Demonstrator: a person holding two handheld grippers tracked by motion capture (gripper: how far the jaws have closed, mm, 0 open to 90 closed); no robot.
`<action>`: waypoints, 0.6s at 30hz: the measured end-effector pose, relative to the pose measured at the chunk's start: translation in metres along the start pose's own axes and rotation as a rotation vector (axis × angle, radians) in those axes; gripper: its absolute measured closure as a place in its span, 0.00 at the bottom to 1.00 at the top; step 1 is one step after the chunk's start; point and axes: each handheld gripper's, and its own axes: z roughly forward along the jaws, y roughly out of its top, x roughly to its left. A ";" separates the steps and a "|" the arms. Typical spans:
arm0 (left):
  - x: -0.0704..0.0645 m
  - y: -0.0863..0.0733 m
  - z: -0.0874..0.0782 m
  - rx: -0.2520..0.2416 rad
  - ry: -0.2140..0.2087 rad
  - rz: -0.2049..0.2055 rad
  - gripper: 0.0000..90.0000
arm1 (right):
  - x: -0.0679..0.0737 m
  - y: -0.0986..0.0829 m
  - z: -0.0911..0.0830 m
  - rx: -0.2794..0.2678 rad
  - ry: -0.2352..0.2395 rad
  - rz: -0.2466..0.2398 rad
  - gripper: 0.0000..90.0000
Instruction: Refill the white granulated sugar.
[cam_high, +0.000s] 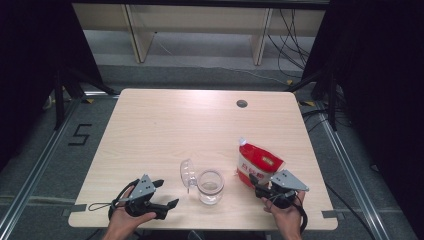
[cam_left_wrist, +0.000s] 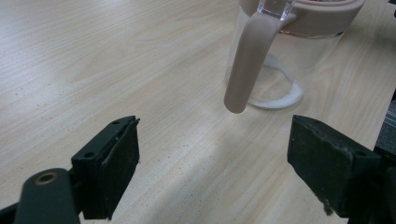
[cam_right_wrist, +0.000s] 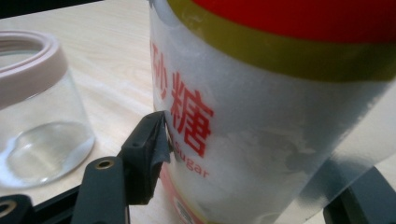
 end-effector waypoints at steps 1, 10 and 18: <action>0.000 0.000 0.000 0.002 -0.001 0.004 0.18 | 0.002 0.000 0.001 -0.009 -0.014 0.001 0.44; 0.000 0.001 0.000 0.021 -0.001 0.009 0.18 | 0.010 -0.002 0.002 -0.031 -0.050 0.048 0.45; -0.001 0.000 0.000 0.022 -0.001 -0.013 0.18 | -0.006 0.000 -0.001 -0.102 0.084 0.019 0.44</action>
